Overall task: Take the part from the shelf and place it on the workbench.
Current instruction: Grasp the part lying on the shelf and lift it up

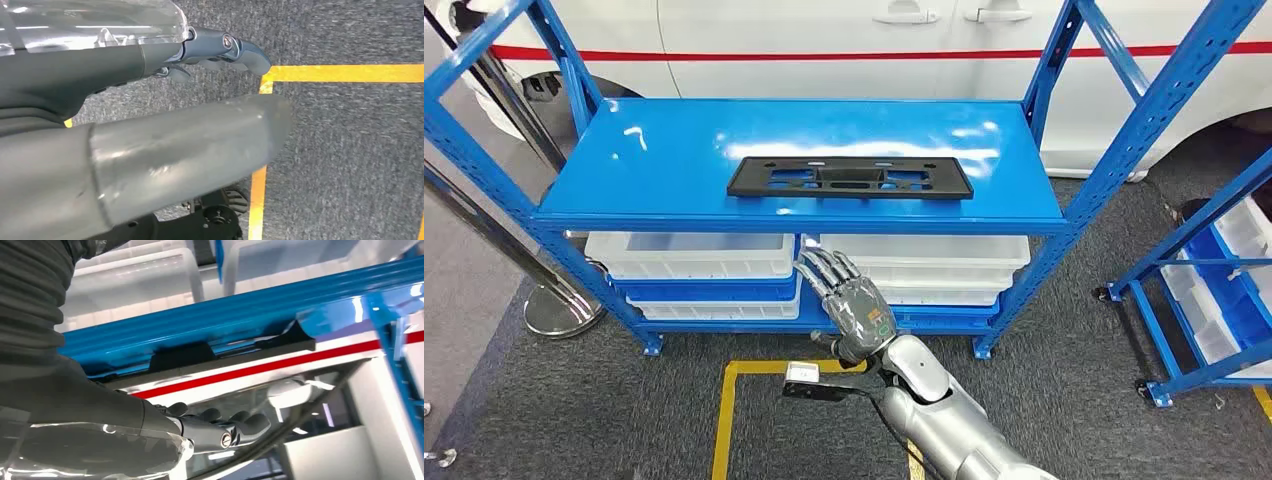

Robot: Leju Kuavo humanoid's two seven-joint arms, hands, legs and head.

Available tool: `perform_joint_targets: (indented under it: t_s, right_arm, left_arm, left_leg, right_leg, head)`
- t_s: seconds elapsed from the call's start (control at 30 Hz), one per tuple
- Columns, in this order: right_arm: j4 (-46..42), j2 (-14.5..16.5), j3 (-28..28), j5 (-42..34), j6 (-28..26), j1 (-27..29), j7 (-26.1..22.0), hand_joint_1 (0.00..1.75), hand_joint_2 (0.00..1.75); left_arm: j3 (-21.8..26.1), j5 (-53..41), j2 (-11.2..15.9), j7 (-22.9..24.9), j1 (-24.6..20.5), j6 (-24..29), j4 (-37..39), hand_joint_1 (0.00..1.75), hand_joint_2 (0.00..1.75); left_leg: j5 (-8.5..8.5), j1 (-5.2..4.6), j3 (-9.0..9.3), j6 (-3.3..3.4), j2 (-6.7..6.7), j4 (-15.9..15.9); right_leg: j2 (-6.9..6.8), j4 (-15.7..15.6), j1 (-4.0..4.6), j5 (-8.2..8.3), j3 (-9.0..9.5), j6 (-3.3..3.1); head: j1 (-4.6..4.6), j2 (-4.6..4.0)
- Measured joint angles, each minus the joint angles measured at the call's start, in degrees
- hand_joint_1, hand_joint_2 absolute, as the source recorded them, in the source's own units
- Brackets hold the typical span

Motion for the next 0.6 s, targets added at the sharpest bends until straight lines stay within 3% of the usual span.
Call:
perform_joint_targets:
  t_s: [0.07, 0.13, 0.23, 0.27, 0.3, 0.33, 0.4, 0.43, 0.5, 0.6]
  right_arm:
    - [0.37, 0.03, 0.00, 0.23, -0.11, -0.39, 0.78, 0.00, 1.75]
    - [1.07, 0.09, 0.00, 0.56, -0.26, -1.21, 1.98, 0.00, 1.75]
    - [2.29, 0.13, 0.00, 0.88, -0.42, -1.83, 2.79, 0.00, 1.75]
    - [2.77, 0.12, 0.00, 0.95, -0.46, -1.83, 2.93, 0.00, 1.75]
    - [3.25, 0.11, -0.01, 0.98, -0.49, -1.83, 3.05, 0.00, 1.75]
    - [3.68, 0.11, -0.01, 0.98, -0.52, -1.87, 3.14, 0.00, 1.75]
    - [4.25, 0.11, -0.02, 0.91, -0.61, -2.13, 3.23, 0.00, 1.75]
    - [4.51, 0.12, -0.02, 0.89, -0.69, -2.33, 3.24, 0.00, 1.75]
    - [5.06, 0.14, -0.06, 0.87, -0.94, -2.64, 3.30, 0.00, 1.75]
    - [5.96, 0.21, -0.53, 0.71, -1.53, -2.79, 3.35, 0.00, 1.75]
  left_arm:
    - [0.02, -0.12, -0.01, -0.03, 0.00, -0.05, 0.00, 0.00, 0.00]
    - [0.03, -0.38, -0.02, -0.16, -0.06, -0.13, 0.00, 0.00, 0.00]
    - [0.08, -0.69, -0.01, -0.37, -0.08, -0.14, 0.00, 0.00, 0.00]
    - [0.12, -0.75, -0.01, -0.41, -0.05, -0.14, 0.00, 0.00, 0.00]
    - [0.17, -0.83, 0.00, -0.44, -0.03, -0.14, 0.00, 0.00, 0.00]
    - [0.25, -0.94, 0.00, -0.48, 0.00, -0.13, 0.00, 0.00, 0.00]
    - [0.39, -1.11, -0.02, -0.56, 0.02, -0.12, 0.01, 0.00, 0.00]
    - [0.46, -1.17, -0.03, -0.60, 0.00, -0.12, 0.01, 0.00, 0.00]
    - [0.55, -1.24, -0.05, -0.68, -0.02, -0.12, 0.02, 0.00, 0.00]
    - [0.75, -1.41, -0.04, -0.79, -0.01, -0.09, 0.03, 0.00, 0.00]
  left_leg:
    - [0.20, 0.10, 0.05, 0.41, 0.02, -0.22]
    - [0.47, 0.24, 0.09, 1.13, 0.08, -0.53]
    - [0.54, 0.21, -0.04, 1.65, 0.18, -0.61]
    - [0.51, 0.17, -0.06, 1.69, 0.18, -0.60]
    - [0.49, 0.12, -0.06, 1.72, 0.15, -0.60]
    - [0.48, 0.08, 0.00, 1.71, 0.12, -0.59]
    - [0.41, -0.02, 0.17, 1.58, 0.06, -0.58]
    - [0.36, -0.11, 0.20, 1.39, 0.06, -0.55]
    - [0.31, -0.17, 0.16, 0.83, 0.07, -0.56]
    - [-0.01, -0.08, 0.16, -0.13, 0.12, -0.47]
  right_leg:
    - [0.00, 0.13, -0.03, -0.15, -0.03, 0.33]
    - [-0.01, 2.52, -0.13, -1.83, -1.07, 0.93]
    - [-0.02, 12.68, -0.26, -6.70, -6.01, 1.46]
    - [-0.02, 15.24, -0.26, -7.32, -7.35, 1.50]
    - [-0.02, 15.73, -0.25, -6.77, -7.72, 1.43]
    - [-0.02, 13.89, -0.21, -5.15, -6.93, 1.23]
    - [-0.01, 6.32, 0.00, -1.29, -3.31, 0.49]
    - [-0.02, 2.96, 0.19, -0.13, -1.74, 0.13]
    - [-0.02, -0.02, 0.56, 0.28, -0.45, -0.35]
    - [-0.01, -0.77, 0.32, 0.55, -0.12, -0.99]
  head:
    - [-0.01, 0.00]
    - [0.01, 0.00]
    - [0.02, 0.00]
    - [0.02, 0.00]
    - [0.02, 0.00]
    - [0.02, 0.00]
    - [0.02, 0.00]
    - [0.03, 0.00]
    - [0.02, 0.00]
    - [0.02, 0.00]
